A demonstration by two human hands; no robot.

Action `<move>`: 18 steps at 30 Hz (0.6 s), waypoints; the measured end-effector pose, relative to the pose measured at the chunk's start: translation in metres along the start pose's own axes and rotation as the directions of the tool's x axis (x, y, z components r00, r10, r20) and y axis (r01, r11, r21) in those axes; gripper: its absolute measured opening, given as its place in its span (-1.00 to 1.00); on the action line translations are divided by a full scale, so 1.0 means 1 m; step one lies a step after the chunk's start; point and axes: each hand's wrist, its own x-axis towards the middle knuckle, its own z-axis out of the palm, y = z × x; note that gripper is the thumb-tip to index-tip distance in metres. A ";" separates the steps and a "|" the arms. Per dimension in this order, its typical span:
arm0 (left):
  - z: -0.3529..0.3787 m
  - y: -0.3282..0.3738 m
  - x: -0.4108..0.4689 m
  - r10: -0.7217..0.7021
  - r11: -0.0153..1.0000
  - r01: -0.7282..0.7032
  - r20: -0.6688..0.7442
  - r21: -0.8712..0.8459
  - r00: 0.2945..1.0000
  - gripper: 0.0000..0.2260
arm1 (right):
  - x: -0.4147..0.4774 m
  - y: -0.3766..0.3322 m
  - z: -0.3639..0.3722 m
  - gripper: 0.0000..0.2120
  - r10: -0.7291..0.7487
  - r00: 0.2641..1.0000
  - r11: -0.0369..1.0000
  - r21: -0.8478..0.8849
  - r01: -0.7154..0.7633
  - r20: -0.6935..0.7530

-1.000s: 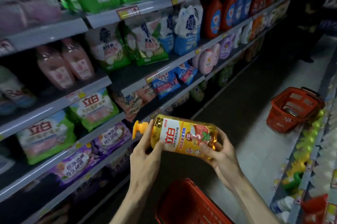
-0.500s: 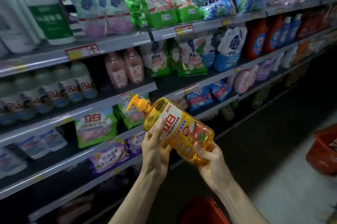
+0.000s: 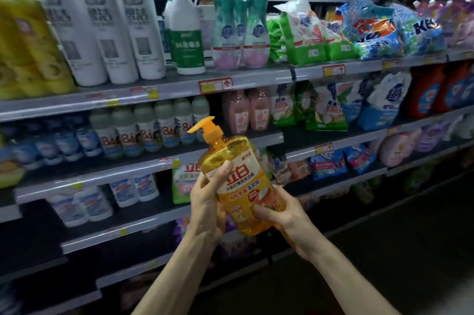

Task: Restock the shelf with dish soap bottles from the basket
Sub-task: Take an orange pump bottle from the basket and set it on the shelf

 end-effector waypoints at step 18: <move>-0.159 0.100 -0.026 0.185 0.938 -0.124 -0.168 0.324 0.968 -0.56 | 0.098 -0.009 0.184 -0.40 -0.080 0.956 0.871 -0.446 0.204 0.281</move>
